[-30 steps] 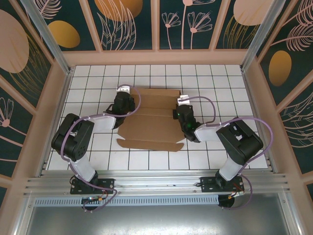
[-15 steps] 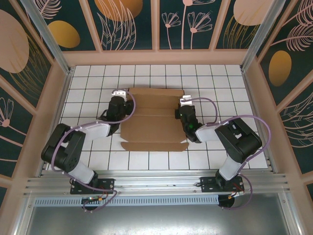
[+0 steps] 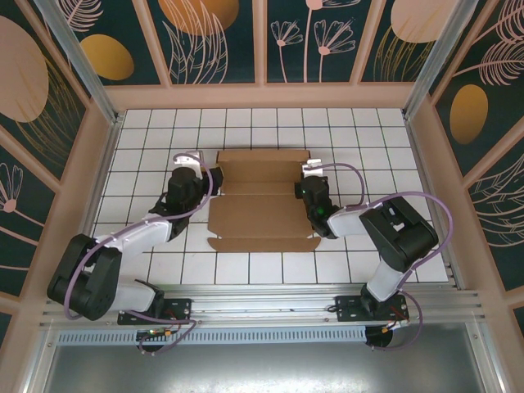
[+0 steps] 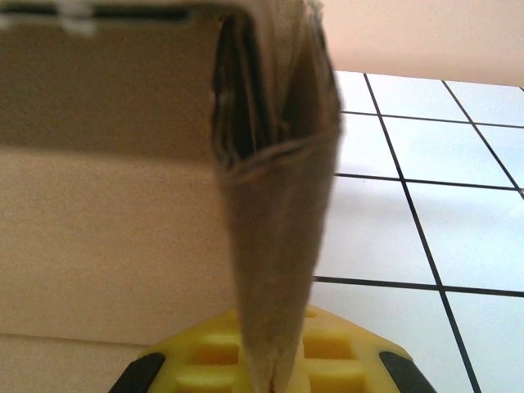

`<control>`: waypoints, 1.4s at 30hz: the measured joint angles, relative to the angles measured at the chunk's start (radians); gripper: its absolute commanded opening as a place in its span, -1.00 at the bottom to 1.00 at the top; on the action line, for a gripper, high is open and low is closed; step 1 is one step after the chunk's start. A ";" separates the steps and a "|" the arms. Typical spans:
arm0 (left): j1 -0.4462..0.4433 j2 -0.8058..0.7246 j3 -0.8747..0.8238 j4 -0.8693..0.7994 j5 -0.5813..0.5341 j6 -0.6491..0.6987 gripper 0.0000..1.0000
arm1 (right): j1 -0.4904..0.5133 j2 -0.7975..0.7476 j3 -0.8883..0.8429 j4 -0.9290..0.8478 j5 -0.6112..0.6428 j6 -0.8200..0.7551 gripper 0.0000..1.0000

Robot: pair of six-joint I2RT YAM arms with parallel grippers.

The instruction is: Fold the paper box

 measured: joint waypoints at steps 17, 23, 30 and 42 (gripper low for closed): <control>0.002 0.079 0.203 0.049 0.054 -0.024 -0.22 | 0.000 0.013 0.000 0.000 0.000 0.000 -1.00; 0.002 0.174 0.190 0.050 0.048 -0.085 -0.23 | 0.000 0.015 0.000 0.000 0.000 0.000 -1.00; 0.002 0.180 0.094 0.159 0.043 -0.183 -0.28 | 0.000 0.014 0.000 0.002 -0.005 0.000 -1.00; 0.005 0.191 0.083 0.194 0.020 -0.210 -0.32 | -0.013 -0.194 -0.091 0.023 -0.191 -0.026 0.38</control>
